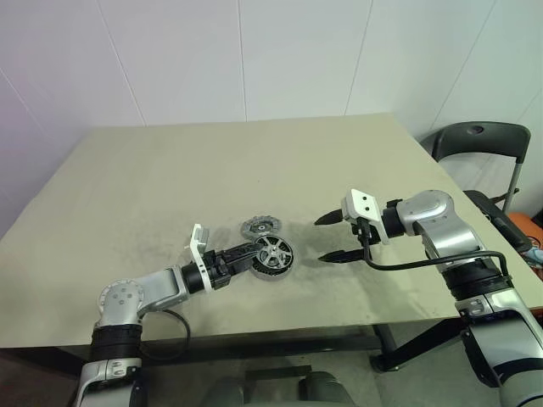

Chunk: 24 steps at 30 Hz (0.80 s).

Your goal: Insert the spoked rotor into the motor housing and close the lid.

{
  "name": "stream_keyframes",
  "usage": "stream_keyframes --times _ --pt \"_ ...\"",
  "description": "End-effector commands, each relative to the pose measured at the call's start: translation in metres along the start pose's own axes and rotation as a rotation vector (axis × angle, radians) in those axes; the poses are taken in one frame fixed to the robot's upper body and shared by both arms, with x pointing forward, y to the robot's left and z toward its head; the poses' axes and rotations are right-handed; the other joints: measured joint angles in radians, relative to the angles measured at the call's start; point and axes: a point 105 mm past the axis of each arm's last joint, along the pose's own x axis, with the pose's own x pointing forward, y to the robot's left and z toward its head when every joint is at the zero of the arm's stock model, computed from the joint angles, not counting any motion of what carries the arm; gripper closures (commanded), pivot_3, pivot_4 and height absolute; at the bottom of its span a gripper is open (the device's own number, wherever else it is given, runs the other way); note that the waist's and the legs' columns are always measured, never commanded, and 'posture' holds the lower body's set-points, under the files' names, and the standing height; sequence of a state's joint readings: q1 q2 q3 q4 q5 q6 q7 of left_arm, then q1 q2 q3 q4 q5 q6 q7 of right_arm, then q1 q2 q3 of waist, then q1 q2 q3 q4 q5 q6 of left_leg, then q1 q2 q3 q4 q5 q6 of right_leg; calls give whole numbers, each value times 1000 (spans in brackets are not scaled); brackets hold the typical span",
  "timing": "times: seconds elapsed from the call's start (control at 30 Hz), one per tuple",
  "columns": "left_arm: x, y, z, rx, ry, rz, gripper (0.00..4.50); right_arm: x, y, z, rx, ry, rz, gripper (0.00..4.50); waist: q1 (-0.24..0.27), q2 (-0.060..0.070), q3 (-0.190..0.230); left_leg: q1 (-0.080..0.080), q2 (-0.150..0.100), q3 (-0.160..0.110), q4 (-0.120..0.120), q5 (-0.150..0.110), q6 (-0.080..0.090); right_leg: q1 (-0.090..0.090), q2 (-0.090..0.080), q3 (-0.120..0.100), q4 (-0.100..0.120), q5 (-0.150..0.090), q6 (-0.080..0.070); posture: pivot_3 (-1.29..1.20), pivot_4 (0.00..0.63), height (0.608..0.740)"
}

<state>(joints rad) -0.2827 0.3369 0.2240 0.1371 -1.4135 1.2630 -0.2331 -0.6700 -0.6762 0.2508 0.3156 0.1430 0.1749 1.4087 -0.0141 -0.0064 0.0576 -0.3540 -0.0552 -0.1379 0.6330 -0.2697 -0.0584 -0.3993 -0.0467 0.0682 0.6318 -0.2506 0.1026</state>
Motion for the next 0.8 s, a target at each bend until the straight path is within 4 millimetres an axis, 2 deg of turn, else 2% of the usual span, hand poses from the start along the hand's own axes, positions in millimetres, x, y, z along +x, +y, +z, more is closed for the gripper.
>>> stream_keyframes --times 0.03,0.37,0.47,0.57,0.67,0.8 --pt "-8 -15 7 108 23 9 864 -8 -6 15 -51 -34 -28 0 0 0 0 0 0 0 0 0 0 0 0 0 0 0 0 0 0 740" --pt "-27 -35 15 318 76 91 864 -5 -8 20 -38 -76 -32 0 -1 0 0 0 0 0 0 0 0 0 0 0 0 0 0 0 0 740" --pt "-39 -35 19 526 103 198 864 -1 -9 27 -14 -125 -33 0 -4 0 0 0 0 0 0 0 0 0 0 0 0 0 0 0 0 740" --pt "-52 -34 23 694 102 233 864 4 -10 32 0 -160 -37 0 -4 1 0 0 0 1 -1 0 0 -1 0 0 0 -2 -3 0 0 740" --pt "-60 -33 27 821 92 230 838 11 -10 36 4 -184 -38 630 -3 1 0 0 0 2 -1 0 0 -1 0 1 0 -2 -3 0 0 740" --pt "-67 -40 40 1029 -23 201 838 27 -7 43 2 -220 -29 1952 0 1 0 0 1 2 -1 0 0 -1 0 1 0 -2 -3 0 0 740"
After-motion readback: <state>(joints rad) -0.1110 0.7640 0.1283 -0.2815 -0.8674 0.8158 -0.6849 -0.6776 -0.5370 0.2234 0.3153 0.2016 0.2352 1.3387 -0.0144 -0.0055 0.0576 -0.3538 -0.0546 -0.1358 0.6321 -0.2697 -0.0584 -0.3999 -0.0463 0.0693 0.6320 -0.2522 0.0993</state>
